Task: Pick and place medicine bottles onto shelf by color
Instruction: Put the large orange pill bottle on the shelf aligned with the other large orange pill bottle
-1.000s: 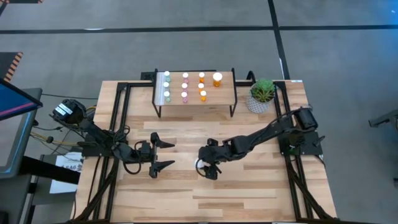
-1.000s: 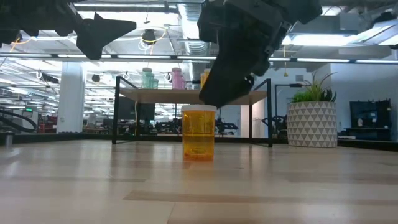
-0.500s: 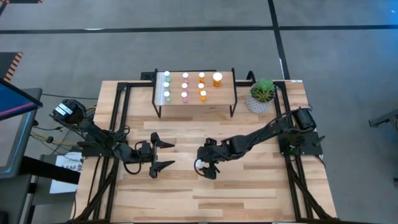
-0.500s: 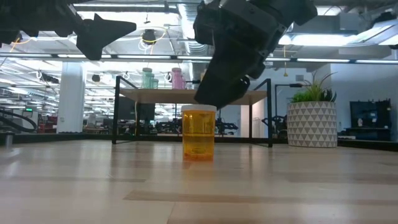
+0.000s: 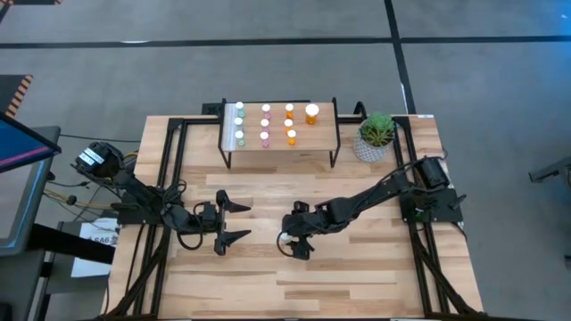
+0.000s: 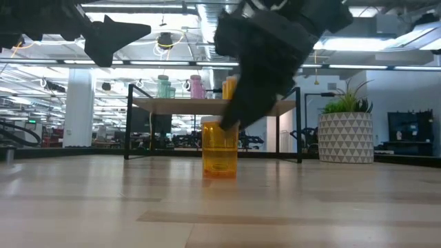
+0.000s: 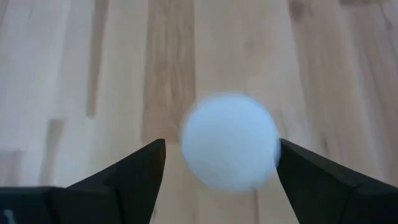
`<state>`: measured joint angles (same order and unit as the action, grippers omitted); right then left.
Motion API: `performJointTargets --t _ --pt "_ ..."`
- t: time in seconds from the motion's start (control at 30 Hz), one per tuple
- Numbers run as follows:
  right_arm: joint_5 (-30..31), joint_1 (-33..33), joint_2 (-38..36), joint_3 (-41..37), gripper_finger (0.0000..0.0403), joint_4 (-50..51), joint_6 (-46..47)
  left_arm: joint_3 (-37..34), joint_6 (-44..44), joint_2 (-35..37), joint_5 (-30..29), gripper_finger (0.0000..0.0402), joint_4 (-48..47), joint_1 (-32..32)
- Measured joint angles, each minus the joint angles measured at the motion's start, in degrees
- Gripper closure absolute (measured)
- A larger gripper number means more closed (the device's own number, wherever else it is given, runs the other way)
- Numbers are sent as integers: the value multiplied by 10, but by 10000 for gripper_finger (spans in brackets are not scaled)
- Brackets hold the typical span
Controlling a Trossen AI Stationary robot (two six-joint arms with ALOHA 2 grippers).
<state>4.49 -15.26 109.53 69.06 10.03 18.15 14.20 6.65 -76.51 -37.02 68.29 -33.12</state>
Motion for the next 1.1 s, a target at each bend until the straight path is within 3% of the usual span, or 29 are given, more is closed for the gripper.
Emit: performJointTargets --t 0.53,1.1 --pt "2 -1 -1 4 93 6 -2 0 3 0 -10 79 -12 1" --pt "4 -1 -1 4 199 5 -2 0 7 0 -9 79 -12 1"
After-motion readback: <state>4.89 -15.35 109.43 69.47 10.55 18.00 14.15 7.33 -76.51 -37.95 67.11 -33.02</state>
